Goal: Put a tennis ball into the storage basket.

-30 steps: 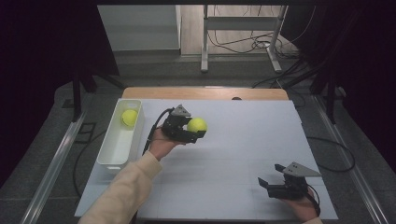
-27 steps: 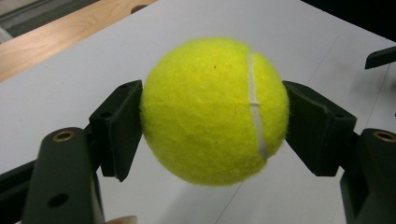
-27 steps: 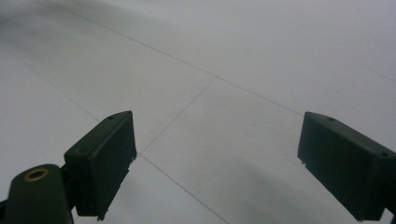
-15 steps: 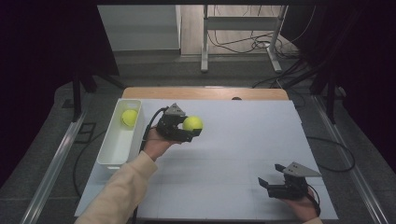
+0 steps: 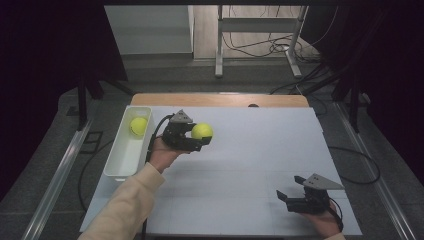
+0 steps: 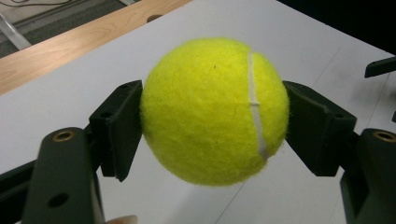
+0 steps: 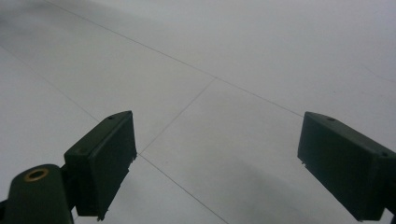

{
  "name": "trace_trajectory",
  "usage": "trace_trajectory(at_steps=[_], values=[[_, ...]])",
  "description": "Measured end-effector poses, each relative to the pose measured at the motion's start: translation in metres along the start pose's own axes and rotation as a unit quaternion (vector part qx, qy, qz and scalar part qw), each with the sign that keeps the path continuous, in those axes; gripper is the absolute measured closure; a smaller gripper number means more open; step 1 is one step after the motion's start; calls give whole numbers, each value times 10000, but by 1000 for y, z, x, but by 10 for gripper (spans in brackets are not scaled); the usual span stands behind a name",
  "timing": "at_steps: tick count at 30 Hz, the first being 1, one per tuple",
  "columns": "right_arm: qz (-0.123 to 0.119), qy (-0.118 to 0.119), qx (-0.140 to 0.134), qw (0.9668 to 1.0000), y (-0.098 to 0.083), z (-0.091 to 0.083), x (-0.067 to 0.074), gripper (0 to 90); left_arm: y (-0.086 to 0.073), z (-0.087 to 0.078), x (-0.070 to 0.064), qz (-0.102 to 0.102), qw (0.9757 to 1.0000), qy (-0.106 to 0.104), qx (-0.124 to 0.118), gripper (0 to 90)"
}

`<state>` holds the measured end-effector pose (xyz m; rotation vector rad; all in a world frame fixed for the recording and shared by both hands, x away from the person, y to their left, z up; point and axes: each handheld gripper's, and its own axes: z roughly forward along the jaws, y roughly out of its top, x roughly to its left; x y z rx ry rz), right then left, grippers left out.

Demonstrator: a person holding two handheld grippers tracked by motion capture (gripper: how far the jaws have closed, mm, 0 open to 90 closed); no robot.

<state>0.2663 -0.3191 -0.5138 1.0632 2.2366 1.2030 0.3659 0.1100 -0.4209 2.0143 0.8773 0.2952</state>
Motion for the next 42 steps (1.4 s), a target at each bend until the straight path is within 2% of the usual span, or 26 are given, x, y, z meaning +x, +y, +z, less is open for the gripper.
trace_trajectory(at_steps=[21, 42], values=[[-18, -21, 24, 10000, 0, 0, 0, 118, -5, -15, 5, -33, 10000, 69, -52, 260], [-11, -31, 23, 10000, 0, 0, 0, 118, -13, -36, 13, -175, 9995, 211, -160, 260]])
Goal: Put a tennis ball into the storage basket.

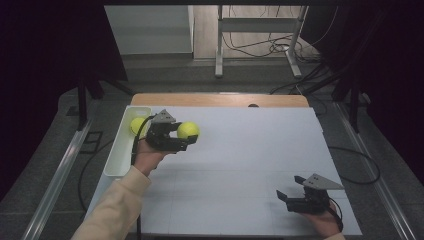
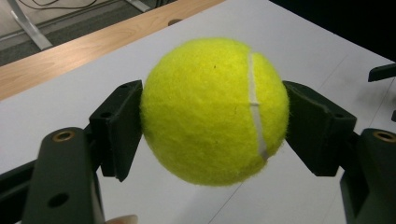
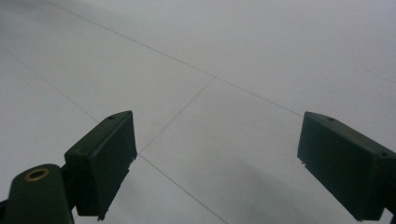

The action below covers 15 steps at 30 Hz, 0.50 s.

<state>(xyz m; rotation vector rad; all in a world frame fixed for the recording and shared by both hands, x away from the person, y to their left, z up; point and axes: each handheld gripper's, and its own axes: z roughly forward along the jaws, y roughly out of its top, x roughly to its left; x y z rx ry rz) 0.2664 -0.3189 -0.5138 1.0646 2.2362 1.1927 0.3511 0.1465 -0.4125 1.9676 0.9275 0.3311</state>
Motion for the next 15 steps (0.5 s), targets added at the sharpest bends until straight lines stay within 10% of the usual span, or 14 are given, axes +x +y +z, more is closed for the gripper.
trace_trajectory(at_steps=[15], values=[[1, -6, 2, 10000, 0, 0, 0, 118, -4, -15, 6, -101, 9998, 106, -102, 260]])
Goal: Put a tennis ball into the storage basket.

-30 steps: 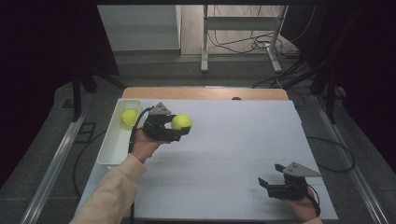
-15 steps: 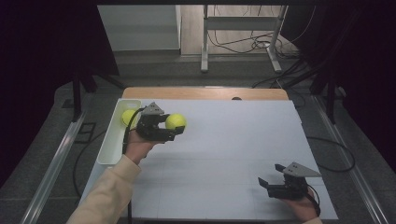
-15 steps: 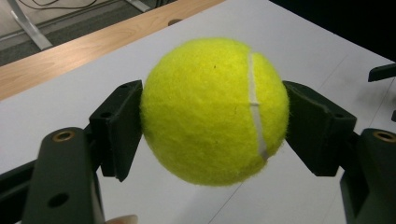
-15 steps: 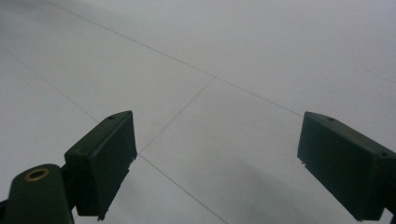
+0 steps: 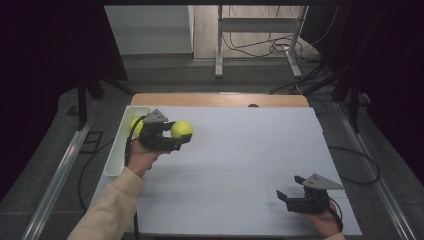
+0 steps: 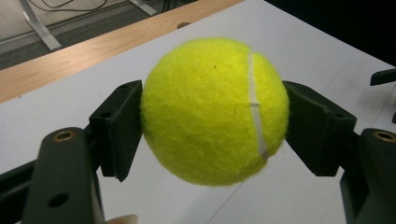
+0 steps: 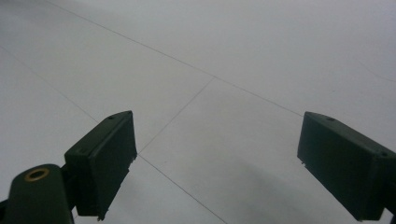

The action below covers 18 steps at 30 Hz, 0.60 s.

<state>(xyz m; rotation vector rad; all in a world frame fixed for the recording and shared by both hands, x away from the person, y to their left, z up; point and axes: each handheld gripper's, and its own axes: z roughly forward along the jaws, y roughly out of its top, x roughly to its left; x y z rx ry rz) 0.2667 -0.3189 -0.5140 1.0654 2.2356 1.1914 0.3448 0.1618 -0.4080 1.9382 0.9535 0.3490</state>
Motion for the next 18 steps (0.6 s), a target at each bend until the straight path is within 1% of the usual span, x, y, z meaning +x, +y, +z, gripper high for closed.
trace_trajectory(at_steps=[18], values=[[0, 1, -3, 10000, 0, 0, 0, 118, -4, -16, 9, -168, 9997, 93, -152, 261]])
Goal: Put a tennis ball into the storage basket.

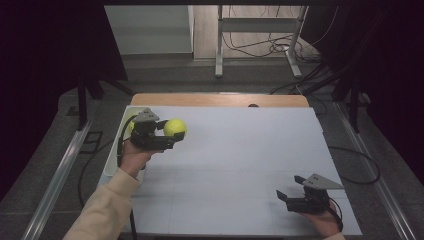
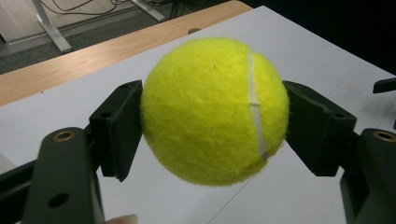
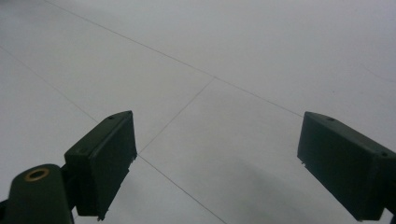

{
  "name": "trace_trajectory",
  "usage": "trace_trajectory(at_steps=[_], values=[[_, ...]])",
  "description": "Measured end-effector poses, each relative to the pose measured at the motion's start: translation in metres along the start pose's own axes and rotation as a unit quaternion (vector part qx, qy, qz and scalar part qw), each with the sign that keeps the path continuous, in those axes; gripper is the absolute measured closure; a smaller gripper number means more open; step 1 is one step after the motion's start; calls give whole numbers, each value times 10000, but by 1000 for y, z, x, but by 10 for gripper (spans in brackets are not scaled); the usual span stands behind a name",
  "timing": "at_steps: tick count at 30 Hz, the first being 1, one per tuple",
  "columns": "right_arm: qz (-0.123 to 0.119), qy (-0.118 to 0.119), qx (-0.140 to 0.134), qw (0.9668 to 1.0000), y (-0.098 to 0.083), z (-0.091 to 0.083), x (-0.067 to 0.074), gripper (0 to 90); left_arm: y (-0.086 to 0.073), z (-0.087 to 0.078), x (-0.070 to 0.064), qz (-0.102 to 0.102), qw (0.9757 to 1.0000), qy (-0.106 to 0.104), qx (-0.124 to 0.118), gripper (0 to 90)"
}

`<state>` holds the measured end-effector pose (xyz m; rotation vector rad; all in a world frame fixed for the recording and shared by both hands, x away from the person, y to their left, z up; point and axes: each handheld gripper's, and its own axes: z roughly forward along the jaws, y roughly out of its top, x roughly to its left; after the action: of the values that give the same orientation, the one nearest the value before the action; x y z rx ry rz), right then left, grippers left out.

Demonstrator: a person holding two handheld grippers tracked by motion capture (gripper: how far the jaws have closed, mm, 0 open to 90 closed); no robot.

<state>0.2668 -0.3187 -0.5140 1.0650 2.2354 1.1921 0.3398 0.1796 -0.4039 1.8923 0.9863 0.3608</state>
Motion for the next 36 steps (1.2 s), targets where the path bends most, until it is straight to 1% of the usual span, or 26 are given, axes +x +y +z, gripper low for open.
trace_trajectory(at_steps=[6, 15, 23, 36], values=[[4, 10, -8, 10000, 0, 0, 0, 118, -2, -4, 2, -35, 10000, 29, -2, 261], [-1, -3, -8, 10000, 0, 0, 0, 118, -4, -14, 5, -85, 9999, 118, -73, 261], [4, -1, -10, 10000, 1, 0, 1, 118, -9, -25, 14, -200, 9994, 259, -110, 261], [13, 8, -2, 10000, 0, 2, 0, 118, -15, -36, 24, -286, 9987, 419, -92, 261]])
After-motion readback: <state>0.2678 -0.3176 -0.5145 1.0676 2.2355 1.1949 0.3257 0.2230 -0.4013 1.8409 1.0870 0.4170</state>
